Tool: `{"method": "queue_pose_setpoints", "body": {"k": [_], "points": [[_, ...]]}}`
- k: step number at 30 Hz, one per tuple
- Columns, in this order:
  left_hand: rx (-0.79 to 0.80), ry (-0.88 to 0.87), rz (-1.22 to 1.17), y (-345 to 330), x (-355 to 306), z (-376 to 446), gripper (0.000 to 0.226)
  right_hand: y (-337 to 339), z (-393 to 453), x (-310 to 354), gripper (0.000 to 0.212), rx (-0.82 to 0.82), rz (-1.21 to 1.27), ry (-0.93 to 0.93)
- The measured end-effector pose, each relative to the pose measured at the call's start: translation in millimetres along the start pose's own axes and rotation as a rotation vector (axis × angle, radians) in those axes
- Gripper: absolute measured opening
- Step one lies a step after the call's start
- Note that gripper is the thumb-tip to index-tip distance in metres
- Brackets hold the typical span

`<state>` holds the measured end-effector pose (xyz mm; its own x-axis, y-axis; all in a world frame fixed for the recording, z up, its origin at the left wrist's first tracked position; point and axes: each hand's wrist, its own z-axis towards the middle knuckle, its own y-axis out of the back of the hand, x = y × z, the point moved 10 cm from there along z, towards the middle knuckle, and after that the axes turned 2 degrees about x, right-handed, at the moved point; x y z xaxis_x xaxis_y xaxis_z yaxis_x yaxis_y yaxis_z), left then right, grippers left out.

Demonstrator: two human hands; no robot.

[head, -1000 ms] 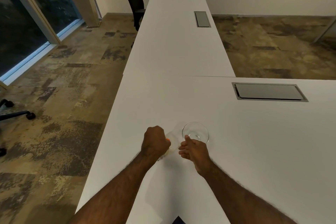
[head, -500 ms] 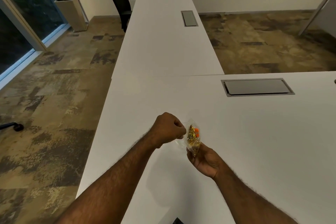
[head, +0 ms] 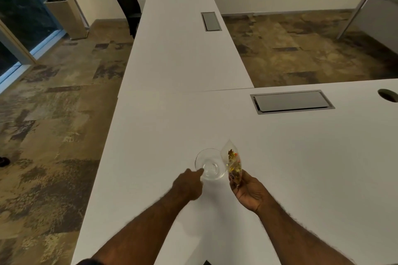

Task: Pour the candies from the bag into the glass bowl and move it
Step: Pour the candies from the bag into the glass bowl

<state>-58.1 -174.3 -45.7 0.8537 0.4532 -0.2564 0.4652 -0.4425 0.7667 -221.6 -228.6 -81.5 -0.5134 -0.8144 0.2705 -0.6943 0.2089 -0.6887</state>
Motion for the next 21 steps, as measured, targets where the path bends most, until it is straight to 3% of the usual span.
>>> {"method": "queue_pose_setpoints", "body": {"k": [2,7,14,21], "points": [[0.003,0.008,0.058,-15,3,8,0.053,3,-1,2,0.043,-0.064,-0.031,0.010],[-0.167,-0.047,0.051,-7,-2,17,0.035,11,6,6,0.015,-0.188,-0.114,0.049],[-0.217,-0.083,0.045,-3,0,28,0.035,10,10,19,0.009,-0.248,-0.265,0.136],[-0.221,-0.088,-0.003,-1,0,32,0.035,-21,14,48,0.009,-0.362,-0.855,0.362]]}}
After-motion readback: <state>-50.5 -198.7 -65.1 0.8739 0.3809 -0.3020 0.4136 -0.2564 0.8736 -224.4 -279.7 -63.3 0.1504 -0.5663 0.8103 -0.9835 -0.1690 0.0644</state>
